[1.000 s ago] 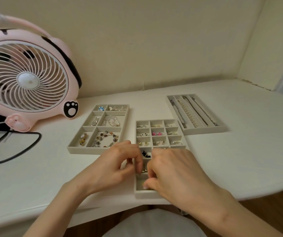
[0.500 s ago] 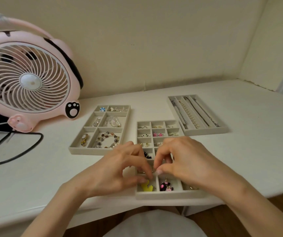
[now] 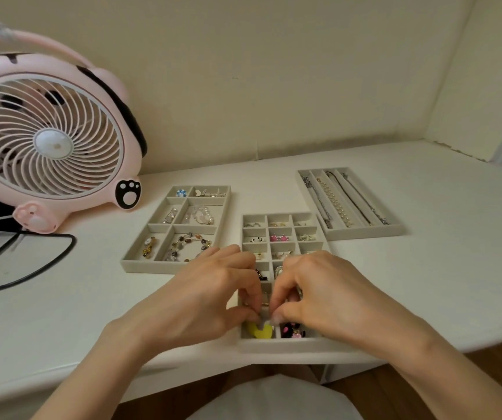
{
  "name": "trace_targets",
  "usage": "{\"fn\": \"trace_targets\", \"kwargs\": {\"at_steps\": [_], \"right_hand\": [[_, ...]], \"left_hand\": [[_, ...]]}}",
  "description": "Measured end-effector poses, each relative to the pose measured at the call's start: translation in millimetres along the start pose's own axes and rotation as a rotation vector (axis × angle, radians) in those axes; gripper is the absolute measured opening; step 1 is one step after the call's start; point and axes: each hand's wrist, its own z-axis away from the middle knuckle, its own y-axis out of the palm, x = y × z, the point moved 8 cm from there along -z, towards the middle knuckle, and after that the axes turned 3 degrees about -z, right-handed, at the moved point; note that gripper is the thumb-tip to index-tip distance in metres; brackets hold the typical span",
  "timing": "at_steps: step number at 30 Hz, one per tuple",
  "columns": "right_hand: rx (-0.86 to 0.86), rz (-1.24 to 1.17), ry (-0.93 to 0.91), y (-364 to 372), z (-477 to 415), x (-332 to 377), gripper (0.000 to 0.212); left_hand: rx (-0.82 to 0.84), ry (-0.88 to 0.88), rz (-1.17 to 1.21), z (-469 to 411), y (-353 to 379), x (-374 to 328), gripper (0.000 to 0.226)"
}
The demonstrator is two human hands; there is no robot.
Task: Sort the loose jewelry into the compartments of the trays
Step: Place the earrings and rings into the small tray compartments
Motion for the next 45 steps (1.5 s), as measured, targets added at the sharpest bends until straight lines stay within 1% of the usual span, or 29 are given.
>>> {"fn": "trace_targets", "kwargs": {"at_steps": [3,7,11,13,16,20,24,26,29,31,32,33,36,38,41,45], "right_hand": [[0.002,0.024,-0.003,5.5,1.5,4.0,0.009],[0.019,0.14,-0.03,11.8,1.9,13.2,0.016],[0.011,0.21,-0.054,14.4,1.7,17.8,0.015],[0.007,0.2,-0.058,14.8,1.1,18.3,0.012],[0.014,0.139,-0.045,11.6,0.6,16.5,0.008],[-0.061,-0.007,0.024,-4.0,0.4,4.4,0.014],[-0.108,-0.09,0.063,-12.5,0.1,-3.9,0.013],[-0.098,-0.114,0.071,-11.1,0.6,-5.8,0.011],[-0.088,-0.144,0.073,-8.5,0.3,-7.2,0.012],[-0.104,-0.16,0.072,-9.8,-1.5,-8.2,0.011],[-0.111,-0.166,0.071,-10.7,-2.5,-8.6,0.011],[-0.109,-0.167,0.07,-11.1,-3.2,-8.3,0.01],[-0.063,-0.144,0.057,-8.1,-4.4,-5.6,0.009],[-0.041,-0.14,0.048,-5.8,-4.7,-3.4,0.008],[-0.038,-0.154,0.048,-4.9,-5.0,-3.1,0.007],[-0.035,-0.166,0.063,-3.7,-5.2,-3.8,0.007]], "left_hand": [[0.01,-0.054,0.062,2.3,0.2,4.4,0.006],[0.0,-0.142,0.148,4.2,1.1,8.1,0.004],[0.023,-0.272,0.177,6.1,3.1,11.4,0.006],[0.041,-0.339,0.17,7.0,5.1,12.6,0.007],[0.074,-0.424,0.139,9.6,7.5,14.6,0.017],[0.066,-0.464,0.029,11.2,7.1,11.8,0.029],[0.047,-0.436,-0.011,10.3,5.8,7.1,0.029],[0.044,-0.429,0.042,11.1,1.9,11.1,0.023],[-0.034,-0.428,0.124,14.3,-10.2,20.7,0.008],[-0.059,-0.392,0.172,16.3,-16.0,21.8,0.006],[-0.039,-0.351,0.187,16.4,-16.7,19.4,0.007],[-0.001,-0.298,0.193,16.5,-15.5,14.9,0.012],[0.123,-0.12,0.186,19.3,-5.7,-2.0,0.039],[0.142,-0.053,0.15,21.3,-0.8,-7.7,0.049],[0.121,-0.029,0.081,24.2,2.6,-6.7,0.053],[0.076,-0.036,0.056,25.1,1.3,-3.1,0.052]]}}
